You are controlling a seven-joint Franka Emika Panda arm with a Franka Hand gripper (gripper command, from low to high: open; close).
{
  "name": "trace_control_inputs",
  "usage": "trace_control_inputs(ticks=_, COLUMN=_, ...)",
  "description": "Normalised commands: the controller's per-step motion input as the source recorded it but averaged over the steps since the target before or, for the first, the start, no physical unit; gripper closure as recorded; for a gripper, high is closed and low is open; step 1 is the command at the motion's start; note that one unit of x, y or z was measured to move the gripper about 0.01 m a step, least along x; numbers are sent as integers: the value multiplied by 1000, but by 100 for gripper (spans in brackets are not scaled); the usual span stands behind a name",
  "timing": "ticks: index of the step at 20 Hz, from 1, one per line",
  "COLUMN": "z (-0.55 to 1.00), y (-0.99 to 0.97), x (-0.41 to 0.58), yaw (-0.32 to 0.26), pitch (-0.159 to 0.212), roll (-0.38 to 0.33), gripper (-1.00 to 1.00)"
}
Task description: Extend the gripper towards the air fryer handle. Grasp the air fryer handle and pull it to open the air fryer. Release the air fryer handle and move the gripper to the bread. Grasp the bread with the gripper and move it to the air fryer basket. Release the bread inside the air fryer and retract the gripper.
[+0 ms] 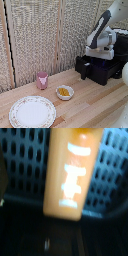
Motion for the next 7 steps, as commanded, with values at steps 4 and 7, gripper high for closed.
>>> trace_control_inputs(ticks=4, z=914, y=194, x=41, yaw=-82, pitch=99, roll=-45, gripper=-100)
trace_control_inputs(ticks=7, z=721, y=194, x=35, yaw=-75, pitch=145, roll=-19, gripper=-100)
